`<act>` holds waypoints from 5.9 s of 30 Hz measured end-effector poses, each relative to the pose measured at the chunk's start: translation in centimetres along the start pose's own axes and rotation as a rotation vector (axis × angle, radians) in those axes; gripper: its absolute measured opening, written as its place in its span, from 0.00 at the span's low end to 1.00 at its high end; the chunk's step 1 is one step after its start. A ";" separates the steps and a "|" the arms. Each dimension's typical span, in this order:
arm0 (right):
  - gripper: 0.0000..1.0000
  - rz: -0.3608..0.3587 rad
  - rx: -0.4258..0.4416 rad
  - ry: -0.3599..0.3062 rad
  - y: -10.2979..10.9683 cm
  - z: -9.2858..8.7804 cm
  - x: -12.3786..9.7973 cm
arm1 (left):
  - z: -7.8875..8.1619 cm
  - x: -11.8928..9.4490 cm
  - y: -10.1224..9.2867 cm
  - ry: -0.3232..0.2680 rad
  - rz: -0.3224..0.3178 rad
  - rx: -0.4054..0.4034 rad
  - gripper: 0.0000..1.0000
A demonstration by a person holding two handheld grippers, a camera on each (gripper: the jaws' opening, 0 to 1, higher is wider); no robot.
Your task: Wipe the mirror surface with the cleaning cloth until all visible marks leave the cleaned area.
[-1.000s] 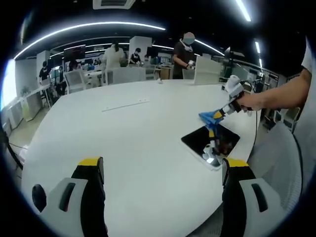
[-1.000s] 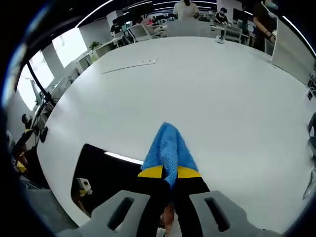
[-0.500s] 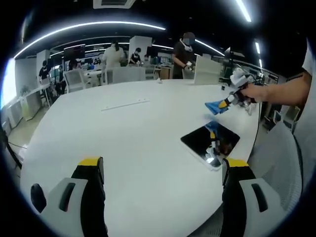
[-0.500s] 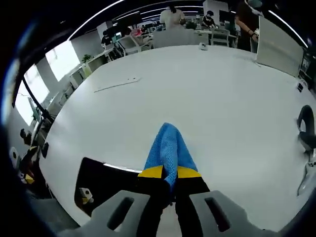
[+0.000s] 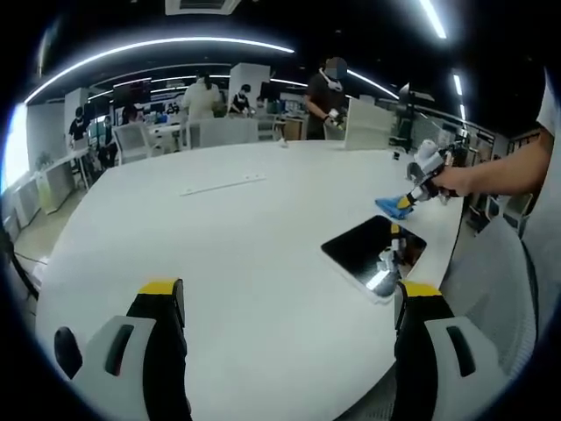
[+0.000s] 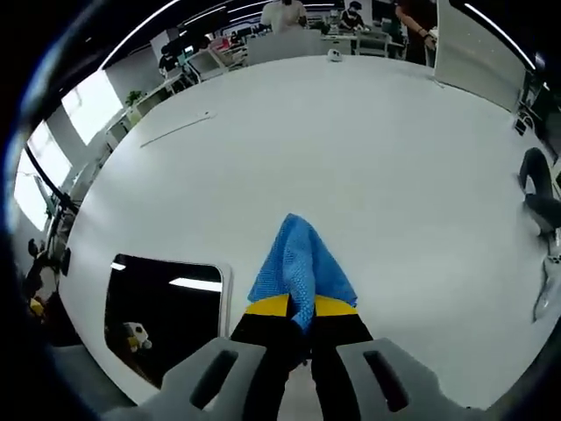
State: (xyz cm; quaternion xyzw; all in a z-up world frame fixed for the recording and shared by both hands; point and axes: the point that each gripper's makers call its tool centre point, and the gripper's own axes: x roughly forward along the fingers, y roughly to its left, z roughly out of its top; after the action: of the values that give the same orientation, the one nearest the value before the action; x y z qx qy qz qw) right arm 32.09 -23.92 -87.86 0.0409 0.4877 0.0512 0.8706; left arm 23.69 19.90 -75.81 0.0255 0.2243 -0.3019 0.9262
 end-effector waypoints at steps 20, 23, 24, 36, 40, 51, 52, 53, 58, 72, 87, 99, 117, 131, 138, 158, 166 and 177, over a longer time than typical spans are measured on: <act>0.03 0.013 -0.007 0.018 0.0 -0.6 0.0 | 0.1 -0.2 -0.2 0.001 0.002 0.001 0.99; 0.03 0.014 -0.016 0.024 0.0 -0.6 0.0 | 0.2 -0.2 -0.3 0.001 0.001 0.003 0.99; 0.03 0.013 -0.021 0.026 0.0 -0.6 0.1 | 0.2 -0.3 -0.3 0.001 0.001 0.004 0.99; 0.05 0.028 -0.039 0.026 0.0 -0.4 0.2 | 0.2 -0.6 0.2 0.000 0.007 0.003 0.99; 0.12 0.052 -0.048 -0.008 0.3 0.0 -0.3 | 0.0 -0.5 0.6 0.000 0.008 0.004 0.99; 0.56 0.116 -0.167 -0.224 -0.5 3.5 -3.4 | 0.7 -0.4 1.4 -0.013 0.022 0.002 0.99; 0.61 0.160 -0.193 -0.295 0.3 4.3 -4.2 | 0.7 -0.4 1.4 -0.012 0.024 0.001 0.99; 0.66 0.138 -0.192 -0.279 -0.2 3.8 -4.6 | 0.6 -0.4 1.4 -0.011 0.024 0.000 0.99; 0.79 0.163 -0.184 -0.336 -1.2 3.4 -6.4 | 0.3 -0.4 1.2 0.000 0.023 -0.005 0.99; 0.96 0.154 -0.192 -0.325 -3.0 -0.8 -7.6 | 0.5 0.0 1.3 -0.002 0.026 0.007 0.99; 0.98 0.161 -0.157 -0.318 -3.1 -1.9 -7.4 | 0.3 -0.9 1.5 -0.009 0.047 0.004 0.99; 0.98 0.166 -0.157 -0.335 -2.8 -1.4 -7.5 | 0.3 -1.0 1.6 -0.007 0.053 0.006 0.99; 0.98 0.168 -0.178 -0.332 -2.5 -1.2 -7.5 | 0.6 -0.7 1.3 -0.006 0.043 0.013 0.99; 0.98 0.172 -0.176 -0.317 -3.0 -1.7 -7.4 | -0.1 -0.9 1.5 0.003 0.046 0.002 0.99; 0.98 0.179 -0.165 -0.323 -2.7 -1.8 -7.6 | 0.0 -0.9 1.5 0.001 0.047 -0.001 0.99; 0.98 0.181 -0.154 -0.321 -3.1 -1.9 -7.1 | -0.2 -0.6 1.2 0.006 0.036 0.001 0.99; 0.98 0.183 -0.152 -0.325 -2.9 -1.8 -7.2 | 0.1 -0.5 1.2 0.002 0.036 0.003 0.99; 0.98 0.179 -0.183 -0.317 -3.2 -2.2 -7.3 | -0.4 -0.4 1.3 0.007 0.035 0.000 0.99</act>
State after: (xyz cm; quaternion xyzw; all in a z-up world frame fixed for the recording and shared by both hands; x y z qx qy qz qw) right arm 26.59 -28.02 -83.17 0.0122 0.3323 0.1654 0.9285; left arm 24.00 21.29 -76.08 0.0305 0.2273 -0.2857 0.9305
